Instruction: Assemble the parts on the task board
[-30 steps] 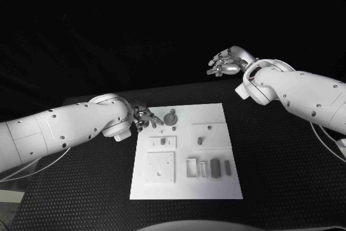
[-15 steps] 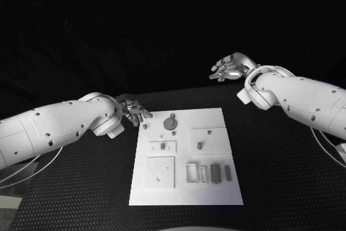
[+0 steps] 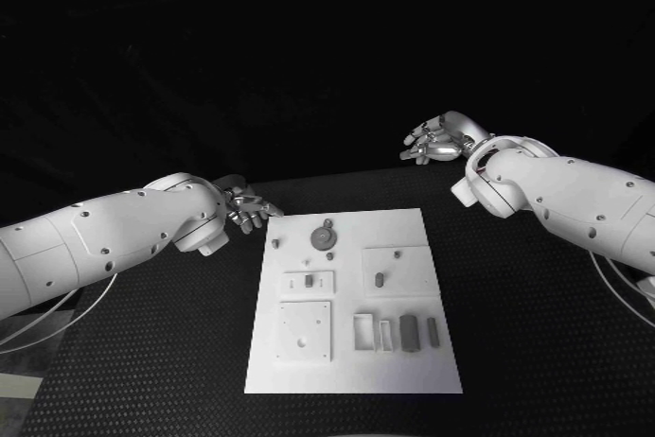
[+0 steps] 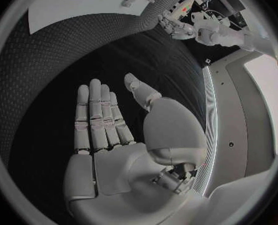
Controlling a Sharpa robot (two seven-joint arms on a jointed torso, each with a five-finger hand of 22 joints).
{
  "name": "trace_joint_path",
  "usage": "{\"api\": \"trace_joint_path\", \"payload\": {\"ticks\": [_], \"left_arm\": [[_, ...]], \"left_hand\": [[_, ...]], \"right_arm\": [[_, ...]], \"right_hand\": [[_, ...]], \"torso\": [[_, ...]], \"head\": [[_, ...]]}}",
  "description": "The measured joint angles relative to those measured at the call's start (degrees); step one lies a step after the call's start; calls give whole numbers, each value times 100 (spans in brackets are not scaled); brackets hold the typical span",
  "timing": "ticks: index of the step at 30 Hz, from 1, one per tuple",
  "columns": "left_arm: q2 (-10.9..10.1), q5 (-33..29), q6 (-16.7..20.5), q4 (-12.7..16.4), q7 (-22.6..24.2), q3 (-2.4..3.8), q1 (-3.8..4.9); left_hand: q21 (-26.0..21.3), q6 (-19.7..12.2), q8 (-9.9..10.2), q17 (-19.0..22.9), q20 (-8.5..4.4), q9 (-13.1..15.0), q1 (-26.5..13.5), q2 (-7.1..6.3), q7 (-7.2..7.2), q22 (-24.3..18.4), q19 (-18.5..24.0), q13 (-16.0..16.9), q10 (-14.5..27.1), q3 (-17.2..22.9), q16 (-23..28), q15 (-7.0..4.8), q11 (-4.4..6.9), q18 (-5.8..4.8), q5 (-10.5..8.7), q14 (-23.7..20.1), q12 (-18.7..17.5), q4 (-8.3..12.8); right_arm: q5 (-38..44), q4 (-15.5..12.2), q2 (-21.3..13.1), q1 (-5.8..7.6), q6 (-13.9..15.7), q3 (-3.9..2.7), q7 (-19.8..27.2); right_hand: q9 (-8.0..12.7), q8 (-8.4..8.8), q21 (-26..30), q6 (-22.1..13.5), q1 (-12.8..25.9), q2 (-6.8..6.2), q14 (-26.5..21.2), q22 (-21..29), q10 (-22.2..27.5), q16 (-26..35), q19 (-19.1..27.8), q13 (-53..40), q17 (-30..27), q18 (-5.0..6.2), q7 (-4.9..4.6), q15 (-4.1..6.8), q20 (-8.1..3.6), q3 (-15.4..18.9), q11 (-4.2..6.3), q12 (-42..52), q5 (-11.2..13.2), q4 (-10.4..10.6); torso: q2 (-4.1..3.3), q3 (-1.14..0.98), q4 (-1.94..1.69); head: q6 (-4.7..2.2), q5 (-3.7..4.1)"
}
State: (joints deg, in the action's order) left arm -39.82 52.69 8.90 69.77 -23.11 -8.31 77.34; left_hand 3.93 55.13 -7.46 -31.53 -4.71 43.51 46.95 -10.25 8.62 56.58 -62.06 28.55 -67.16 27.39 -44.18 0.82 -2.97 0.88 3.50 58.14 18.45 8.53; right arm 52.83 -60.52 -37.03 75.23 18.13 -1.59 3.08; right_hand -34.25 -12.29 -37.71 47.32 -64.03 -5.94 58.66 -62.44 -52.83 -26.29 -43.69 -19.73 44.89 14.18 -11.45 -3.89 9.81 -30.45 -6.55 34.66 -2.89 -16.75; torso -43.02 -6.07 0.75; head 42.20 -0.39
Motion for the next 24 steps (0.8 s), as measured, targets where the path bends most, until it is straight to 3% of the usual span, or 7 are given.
{"api": "trace_joint_path", "payload": {"ticks": [4, 8, 16, 20, 24], "left_arm": [[215, 134, -244, -357, -123, -7, -5], [427, 256, -442, -713, -238, -10, -20], [790, 501, -825, -1249, -414, -18, -115], [917, 580, -956, -1353, -448, -18, -146], [1023, 642, -1071, -1425, -463, -21, -177]], "left_hand": [[0, -17, 0, -104, -1, -56, -298, -73, 17, -35, -1, 35, -56, 17, 0, -2, 8, -1, 0, 2, -6, -355], [124, -6, -49, -271, -110, -89, -448, -132, -36, 3, -239, 173, -320, -33, -144, -130, 96, -2, 0, 233, 107, -603], [405, 3, -104, -699, -325, -136, -564, -121, -128, 273, -572, 656, -594, -302, -610, -346, 227, 7, -45, 504, 529, -869], [591, 52, -150, -931, -408, -169, -427, 16, -182, 525, -697, 1017, -617, -541, -925, -459, 291, 46, -45, 542, 890, -963], [648, 75, -187, -1015, -424, -201, -267, 208, -219, 674, -684, 1198, -578, -713, -1042, -482, 322, 47, -45, 522, 1062, -1005]], "right_arm": [[-7, 3, 3, -1, 0, 0, 4], [-12, 6, 3, -9, -1, 0, 6], [-17, 7, 7, -19, -2, -1, 10], [-19, 1, 9, -20, -2, -1, 11], [-19, -2, 11, -21, -4, -1, 12]], "right_hand": [[0, 0, 0, 0, 0, 0, 0, 0, 0, 0, 0, 0, 0, 0, 0, 0, 0, 0, 0, 0, 0, 0], [0, 0, 0, 0, 0, 0, 0, 0, 0, 0, 0, 1, 0, -1, 0, 0, 0, 0, 0, 0, 0, 0], [-1, 0, 0, 1, 0, 0, 0, 0, 0, 0, 0, 5, 6, -1, 1, 0, 0, 0, 0, 22, 0, 0], [-1, 0, 0, 1, 0, 0, 0, 0, 0, 0, 0, 5, 6, -1, 1, 0, 0, 0, 0, 22, 0, 0], [3, 0, 0, 1, 0, 0, 0, 0, 0, 0, 0, 10, 6, -1, 1, 0, 0, 0, 0, 22, 0, 0]], "torso": [[-6, 0, 3], [-10, -4, 13], [-19, -10, 26], [-26, -10, 29], [-27, -8, 27]], "head": [[-7, -10], [-11, -18], [-12, -39], [-13, -42], [3, -43]]}}
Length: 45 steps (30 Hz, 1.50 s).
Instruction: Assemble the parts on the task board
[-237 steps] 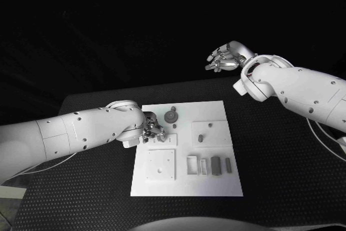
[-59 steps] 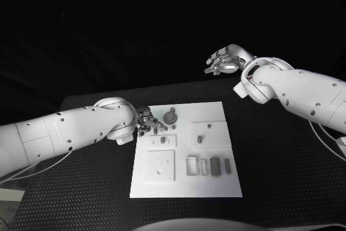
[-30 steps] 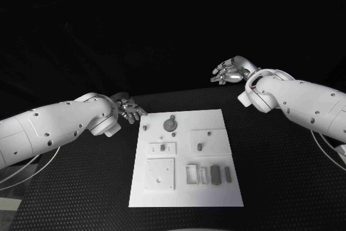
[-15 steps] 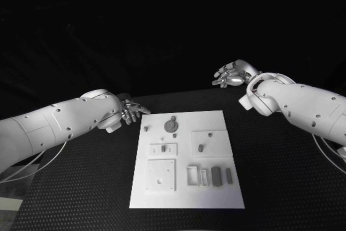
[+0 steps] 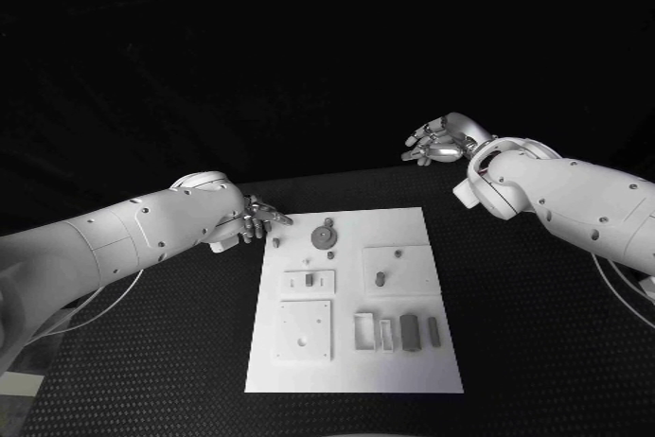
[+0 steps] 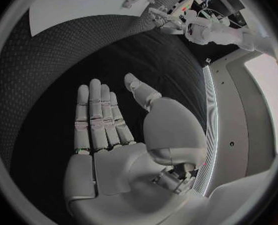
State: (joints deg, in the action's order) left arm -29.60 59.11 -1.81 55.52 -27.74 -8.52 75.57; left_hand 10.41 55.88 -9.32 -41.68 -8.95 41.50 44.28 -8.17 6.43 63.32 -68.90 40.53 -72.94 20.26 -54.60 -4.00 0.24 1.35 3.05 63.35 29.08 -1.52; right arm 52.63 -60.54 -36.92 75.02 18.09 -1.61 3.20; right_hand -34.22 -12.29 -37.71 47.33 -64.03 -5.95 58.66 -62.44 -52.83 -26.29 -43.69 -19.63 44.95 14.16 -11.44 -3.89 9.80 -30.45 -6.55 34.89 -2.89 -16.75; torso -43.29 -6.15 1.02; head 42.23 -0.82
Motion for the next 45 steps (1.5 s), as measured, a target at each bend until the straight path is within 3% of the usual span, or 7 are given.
{"api": "trace_joint_path", "payload": {"ticks": [12, 14, 24, 30, 34, 39, 45], "left_arm": [[43, 296, -204, -43, -2, -13, -22], [43, 315, -253, -21, -2, -13, -23], [50, 366, -451, -35, -8, -14, -35], [81, 378, -542, -45, -8, -19, -90], [116, 380, -585, -68, -7, -23, -122], [140, 381, -597, -99, -2, -21, -128], [140, 383, -596, -135, 0, -21, -130]], "left_hand": [[44, 30, -83, -18, -70, -136, 498, 315, -34, 185, 72, 140, 129, -501, -41, -40, 7, -16, 10, -40, 112, -142], [44, 73, -121, -17, -71, -163, 653, 351, -51, 210, 73, 143, 129, -595, -41, -41, 8, -16, 250, -41, 127, -177], [44, 103, -195, 4, -70, -272, 1072, 437, -61, 270, 72, 146, 149, -969, -68, -41, 27, -38, 761, -41, 127, -348], [32, 145, -246, 13, -69, -305, 1243, 457, -63, 288, 72, 145, 149, -1112, -68, -41, 28, -41, 844, -41, 127, -463], [-8, 145, -306, 34, -69, -381, 1578, 471, -63, 323, 72, 132, 149, -1432, -88, -41, 27, -42, 844, -41, 154, -781], [-15, 145, -378, 57, -69, -461, 2137, 533, -63, 374, 72, 116, 149, -1880, -89, -41, 27, -43, 844, -41, 154, -1444], [-32, 145, -386, 63, -68, -475, 2209, 577, -63, 376, 72, 116, 149, -1995, -89, -41, 28, -43, 844, -41, 154, -1512]], "right_arm": [[-1, 6, 10, -2, -6, 0, 2], [-2, 7, 13, -8, -7, 0, 3], [-2, 3, 17, -20, -11, 1, 5], [-3, -2, 17, -20, -12, 1, 6], [-3, -6, 16, -20, -13, 1, 6], [-3, -6, 18, -21, -14, 1, 7], [-3, -1, 27, -21, -20, 1, 7]], "right_hand": [[1, 0, 0, 0, 0, 0, 0, 0, 0, 23, 0, 5, 6, 0, 0, 0, 0, 0, 0, 0, 0, 0], [1, 0, 0, 0, 0, 0, 0, 0, 0, 23, 0, 4, 6, 0, 0, 0, 0, 0, 0, 0, 0, 0], [0, 0, 0, 1, 0, 0, 0, 0, 0, 23, 0, 10, 11, 0, 1, 0, 0, 0, 0, 0, 0, 0], [5, 0, 0, 1, 0, 0, 0, 0, 0, 23, 0, 10, 11, 0, 1, 0, 0, 0, 0, 0, 0, 0], [5, 0, 0, 1, 0, 0, 0, 0, 0, 23, 0, 16, 12, 0, 1, 0, 0, 0, 0, 0, 0, 0], [5, 0, 23, 1, 0, 0, 0, 0, 0, 23, 0, 16, 16, 0, 1, 0, 0, 0, 0, 0, 0, 0], [5, 0, 23, 1, 0, 0, 0, 0, 0, 23, 0, 21, 16, 0, 1, 0, 0, 0, 0, 0, 0, 0]], "torso": [[10, 1, -4], [11, 1, -7], [12, 3, -9], [11, 0, -7], [8, 0, -3], [7, -3, -2], [9, -5, -3]], "head": [[26, 15], [30, 16], [46, 13], [54, 12], [61, 21], [76, 27], [91, 34]]}}
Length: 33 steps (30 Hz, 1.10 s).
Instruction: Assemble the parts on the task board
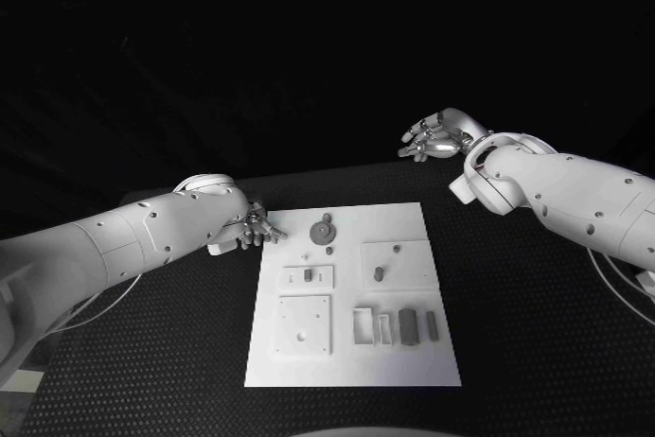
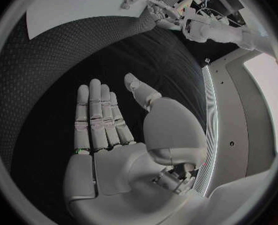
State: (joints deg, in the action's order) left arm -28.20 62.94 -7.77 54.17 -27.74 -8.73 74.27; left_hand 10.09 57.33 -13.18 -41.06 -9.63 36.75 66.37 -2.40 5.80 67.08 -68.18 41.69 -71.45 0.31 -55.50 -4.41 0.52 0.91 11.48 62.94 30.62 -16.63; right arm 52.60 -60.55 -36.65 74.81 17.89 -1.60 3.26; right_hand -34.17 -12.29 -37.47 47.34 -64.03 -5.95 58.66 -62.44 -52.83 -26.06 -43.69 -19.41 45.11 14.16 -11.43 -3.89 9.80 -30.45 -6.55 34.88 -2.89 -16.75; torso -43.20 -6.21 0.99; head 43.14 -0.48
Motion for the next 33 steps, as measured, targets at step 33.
{"api": "trace_joint_path", "payload": {"ticks": [33], "left_arm": [[46, -146, -13, -114, 11, 0, -1]], "left_hand": [[-90, 18, -196, 38, -19, -106, 647, 267, -20, 63, -22, -31, 0, -412, -36, 1, 0, -3, 1425, 0, 22, -6]], "right_arm": [[-1, 4, 19, -14, -43, -1, -3]], "right_hand": [[9, 0, 0, 0, 0, 0, 0, 0, 20, 22, 0, 21, 17, -1, 0, 0, 0, 0, -20, 23, 0, 0]], "torso": [[3, 7, -5]], "head": [[18, 8]]}}
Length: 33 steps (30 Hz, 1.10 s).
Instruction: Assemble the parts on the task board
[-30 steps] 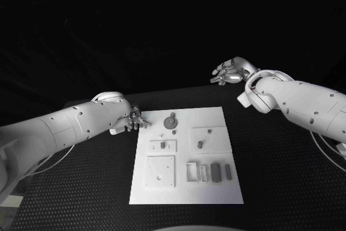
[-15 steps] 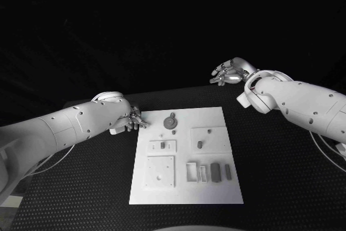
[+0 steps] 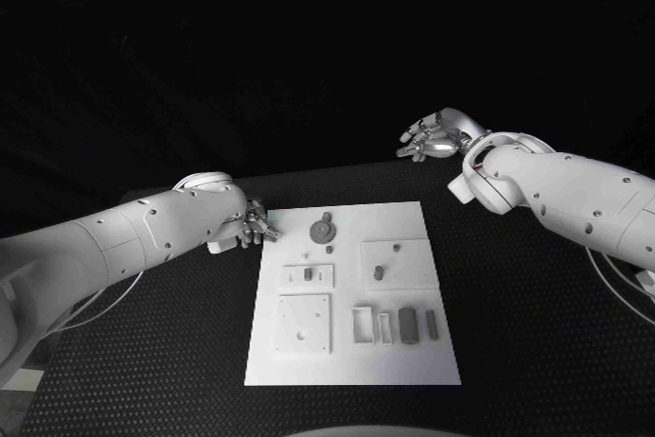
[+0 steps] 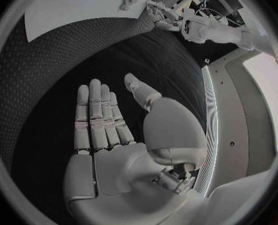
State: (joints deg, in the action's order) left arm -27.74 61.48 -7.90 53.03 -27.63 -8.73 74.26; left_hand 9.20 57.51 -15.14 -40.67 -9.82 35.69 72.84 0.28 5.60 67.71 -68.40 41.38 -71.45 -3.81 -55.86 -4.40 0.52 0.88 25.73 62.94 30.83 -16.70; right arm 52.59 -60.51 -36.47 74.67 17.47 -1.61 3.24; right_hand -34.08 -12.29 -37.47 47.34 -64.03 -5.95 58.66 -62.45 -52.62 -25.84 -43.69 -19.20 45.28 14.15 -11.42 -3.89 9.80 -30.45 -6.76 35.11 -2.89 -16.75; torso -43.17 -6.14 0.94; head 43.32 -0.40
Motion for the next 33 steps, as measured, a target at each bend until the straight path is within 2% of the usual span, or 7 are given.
{"api": "trace_joint_path", "payload": {"ticks": [6, 8, 9, 10, 14, 25, 33], "left_arm": [[-2, -167, 9, -8, 1, 0, 0], [-11, -310, 16, -8, -10, 0, 0], [-16, -368, 20, -8, -15, 0, 0], [-21, -419, 26, -8, -18, 0, -1], [-28, -561, 62, -8, -26, 0, -1], [-54, -822, 195, 7, -30, 2, -1], [-298, -1193, 221, 317, -13, 9, -1]], "left_hand": [[0, 116, -114, 0, -19, 5, 313, 125, -51, 45, -20, 0, -1, 15, -49, 0, 41, 0, 79, 0, 24, 13], [-28, 187, -177, 0, 10, 41, 614, 74, -100, 49, -53, 0, -22, 462, -50, 0, 63, 0, -512, 0, 24, 7], [-34, 197, -192, 0, 9, 71, 703, 15, -93, 55, -53, -2, -25, 755, -50, 1, 67, 0, -711, -1, 24, 5], [-34, 196, -214, 0, 10, 83, 741, -13, -93, 63, -53, -5, -33, 892, -50, 2, 74, 0, -776, -2, 25, 9], [-34, 224, -257, -2, 10, 121, 918, -39, -120, 109, -53, -5, -42, 1134, -86, 4, 84, -1, -827, -3, 46, 94], [-34, 301, -270, -22, -19, 119, 1045, -47, -151, 193, -103, 11, -93, 1137, -138, -9, 133, -1, -959, 53, 107, 98], [-12, 323, -270, -35, -19, 119, 1045, -46, -175, 223, -103, 17, -115, 1137, -144, 11, 114, -2, -960, 75, 107, 99]], "right_arm": [[0, 1, 13, -20, -13, 0, 0], [0, 1, 13, -25, -18, 0, -1], [0, 1, 13, -27, -20, 0, -1], [0, 1, 13, -28, -21, 1, -1], [0, 2, 12, -29, -25, 1, -1], [-1, -4, -1, -30, -30, 1, -1], [-1, -7, -10, -30, -30, 1, -1]], "right_hand": [[0, 0, 0, 0, 0, 0, 0, 0, 0, 0, 0, 0, 0, 0, 0, 0, 0, 0, 0, 0, 0, 0], [0, 0, 0, 0, 0, 0, 0, 0, 0, 0, 0, 6, 0, 0, 0, 0, 0, 0, 0, 0, 0, 0], [0, 0, 0, 0, 0, 0, 0, 0, 0, 0, 0, 6, 0, 0, 0, 0, 0, 0, 0, 0, 0, 0], [0, 0, 0, 0, 0, 0, 0, 0, 0, 0, 0, 6, -1, 0, 0, 0, 0, 0, 0, 0, 0, 0], [-1, 0, 0, 0, 0, 0, 0, 0, 0, 0, 0, 6, 5, 0, 0, 0, 0, 0, 0, 0, 0, 0], [5, 0, 0, 0, 23, 23, 0, 0, 0, 22, 0, 19, 11, 0, 0, 0, 0, 16, 0, 0, 0, 16], [5, 0, 0, 0, 23, 23, 0, 0, 0, 22, 0, 24, 10, -1, 0, 0, 0, 16, 0, 0, 0, 16]], "torso": [[0, -2, 0], [0, -2, 1], [0, -4, 1], [0, -5, 1], [0, -5, 1], [-1, -5, 3], [0, -5, 4]], "head": [[9, -3], [16, -3], [18, -3], [19, -3], [23, 1], [41, 5], [43, 2]]}}
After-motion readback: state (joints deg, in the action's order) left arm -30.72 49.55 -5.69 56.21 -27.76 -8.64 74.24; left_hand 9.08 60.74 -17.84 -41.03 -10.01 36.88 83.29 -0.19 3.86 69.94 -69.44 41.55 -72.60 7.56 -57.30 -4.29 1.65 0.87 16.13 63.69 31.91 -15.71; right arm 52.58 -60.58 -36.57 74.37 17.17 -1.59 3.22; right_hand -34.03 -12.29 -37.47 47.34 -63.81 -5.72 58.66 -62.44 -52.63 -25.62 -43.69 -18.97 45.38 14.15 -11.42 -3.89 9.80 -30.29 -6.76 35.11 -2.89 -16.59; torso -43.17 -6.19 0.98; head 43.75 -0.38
